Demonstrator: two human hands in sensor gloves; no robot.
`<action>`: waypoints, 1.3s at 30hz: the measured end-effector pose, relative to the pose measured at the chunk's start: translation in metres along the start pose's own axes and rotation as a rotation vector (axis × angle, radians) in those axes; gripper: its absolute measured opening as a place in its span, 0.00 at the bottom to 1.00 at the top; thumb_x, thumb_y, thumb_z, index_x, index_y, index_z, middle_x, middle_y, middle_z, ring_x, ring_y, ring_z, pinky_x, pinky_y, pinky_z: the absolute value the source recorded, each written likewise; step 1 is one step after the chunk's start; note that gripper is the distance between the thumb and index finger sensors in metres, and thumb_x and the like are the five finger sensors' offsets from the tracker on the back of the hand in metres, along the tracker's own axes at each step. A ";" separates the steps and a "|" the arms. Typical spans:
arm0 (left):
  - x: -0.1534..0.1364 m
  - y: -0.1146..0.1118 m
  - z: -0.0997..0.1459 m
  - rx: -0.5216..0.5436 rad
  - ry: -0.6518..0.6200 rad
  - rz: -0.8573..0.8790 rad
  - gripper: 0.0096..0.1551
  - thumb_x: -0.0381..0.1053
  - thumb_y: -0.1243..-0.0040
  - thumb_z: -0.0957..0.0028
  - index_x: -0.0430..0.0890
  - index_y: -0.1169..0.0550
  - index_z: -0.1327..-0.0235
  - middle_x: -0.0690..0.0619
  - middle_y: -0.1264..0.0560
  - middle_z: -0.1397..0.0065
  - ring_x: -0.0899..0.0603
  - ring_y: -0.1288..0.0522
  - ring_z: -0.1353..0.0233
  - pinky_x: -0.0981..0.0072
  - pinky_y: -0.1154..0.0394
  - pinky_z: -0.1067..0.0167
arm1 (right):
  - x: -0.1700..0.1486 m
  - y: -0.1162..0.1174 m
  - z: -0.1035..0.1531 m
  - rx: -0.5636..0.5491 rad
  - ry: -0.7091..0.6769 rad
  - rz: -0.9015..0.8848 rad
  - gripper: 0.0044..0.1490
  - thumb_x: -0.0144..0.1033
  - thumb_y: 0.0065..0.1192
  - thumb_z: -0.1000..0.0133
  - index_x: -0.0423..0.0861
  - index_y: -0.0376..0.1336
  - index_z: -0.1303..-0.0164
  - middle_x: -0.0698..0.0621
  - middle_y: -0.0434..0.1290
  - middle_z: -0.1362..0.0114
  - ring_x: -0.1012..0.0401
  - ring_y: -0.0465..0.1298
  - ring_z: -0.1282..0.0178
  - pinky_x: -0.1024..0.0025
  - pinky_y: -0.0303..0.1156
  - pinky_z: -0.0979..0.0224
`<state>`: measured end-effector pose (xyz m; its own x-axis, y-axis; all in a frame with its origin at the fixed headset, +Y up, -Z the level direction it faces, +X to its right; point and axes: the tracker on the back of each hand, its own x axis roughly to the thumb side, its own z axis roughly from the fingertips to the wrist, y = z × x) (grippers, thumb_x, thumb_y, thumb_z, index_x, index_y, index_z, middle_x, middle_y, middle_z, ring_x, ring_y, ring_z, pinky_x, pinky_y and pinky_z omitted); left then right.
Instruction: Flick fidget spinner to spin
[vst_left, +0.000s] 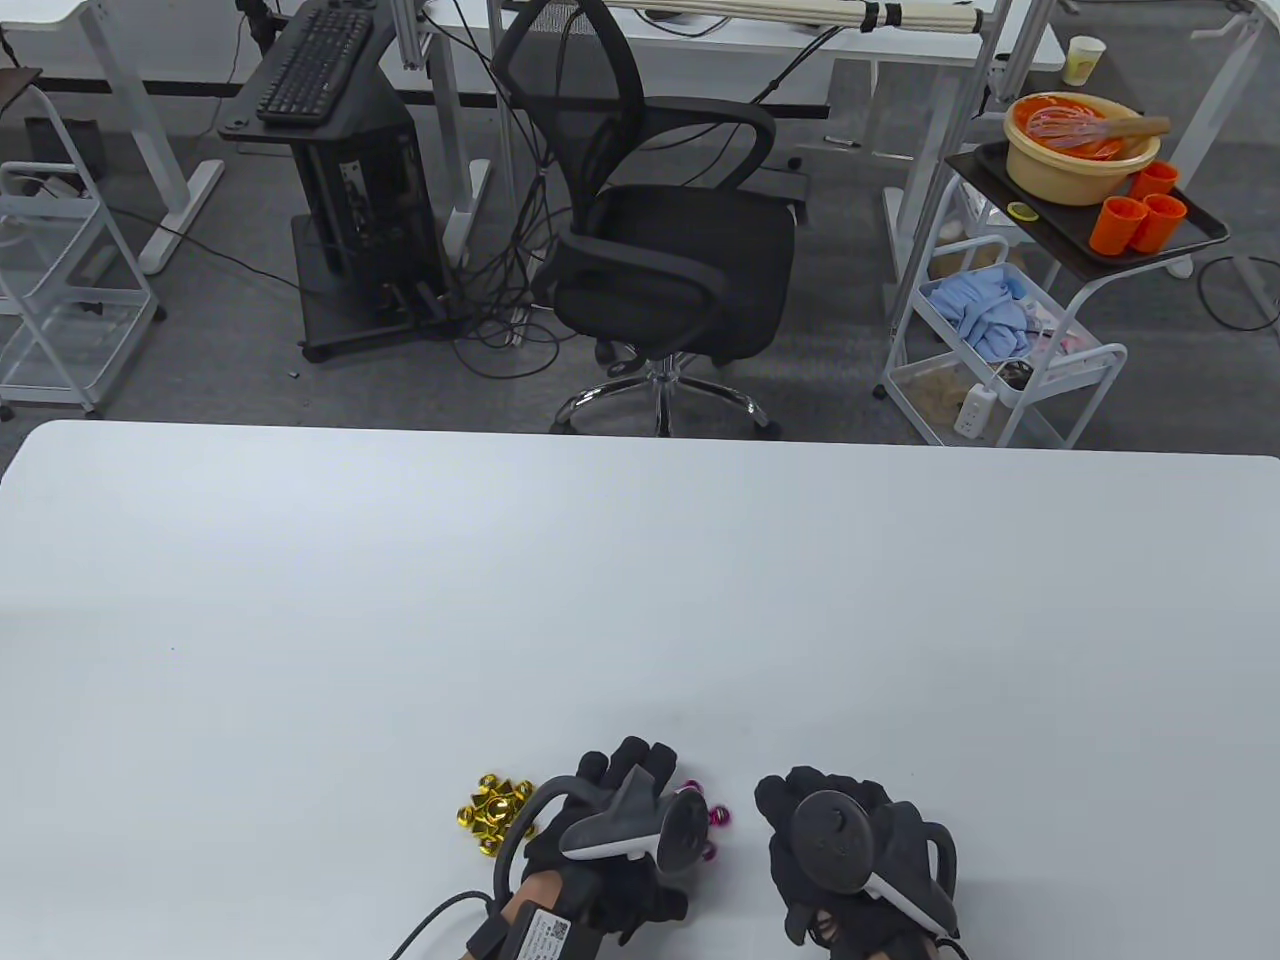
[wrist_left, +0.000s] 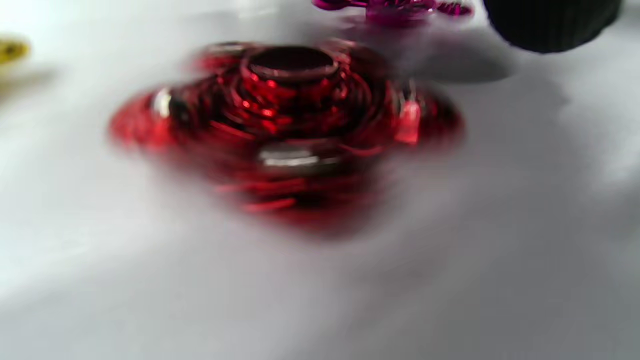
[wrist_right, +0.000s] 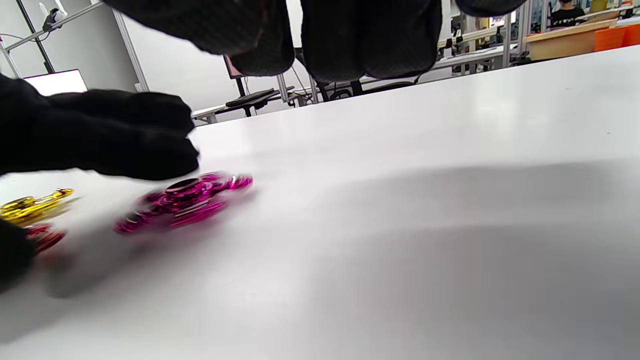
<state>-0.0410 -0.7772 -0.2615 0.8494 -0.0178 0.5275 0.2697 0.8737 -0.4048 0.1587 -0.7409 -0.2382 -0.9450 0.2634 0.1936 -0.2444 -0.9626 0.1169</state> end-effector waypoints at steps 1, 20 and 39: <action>-0.002 0.003 0.007 0.029 -0.008 0.015 0.53 0.74 0.50 0.61 0.62 0.61 0.32 0.45 0.77 0.24 0.35 0.75 0.22 0.33 0.68 0.28 | 0.000 0.000 0.000 -0.003 -0.002 0.010 0.29 0.38 0.54 0.44 0.49 0.57 0.31 0.38 0.58 0.22 0.37 0.60 0.26 0.31 0.47 0.23; -0.116 -0.046 0.138 0.212 0.231 0.137 0.56 0.72 0.50 0.60 0.50 0.59 0.30 0.41 0.70 0.21 0.32 0.68 0.21 0.32 0.62 0.27 | 0.007 0.001 0.027 0.021 -0.058 0.112 0.34 0.46 0.53 0.43 0.49 0.52 0.28 0.38 0.53 0.19 0.36 0.55 0.23 0.30 0.44 0.22; -0.125 -0.050 0.138 0.205 0.258 0.219 0.55 0.72 0.50 0.60 0.48 0.57 0.30 0.41 0.68 0.20 0.32 0.66 0.20 0.32 0.60 0.27 | 0.010 0.011 0.027 0.089 -0.072 0.091 0.35 0.48 0.52 0.44 0.48 0.52 0.28 0.38 0.54 0.20 0.35 0.56 0.24 0.30 0.45 0.23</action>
<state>-0.2234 -0.7516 -0.2044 0.9698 0.0811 0.2300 -0.0045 0.9489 -0.3155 0.1524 -0.7473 -0.2085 -0.9436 0.1825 0.2763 -0.1353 -0.9741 0.1813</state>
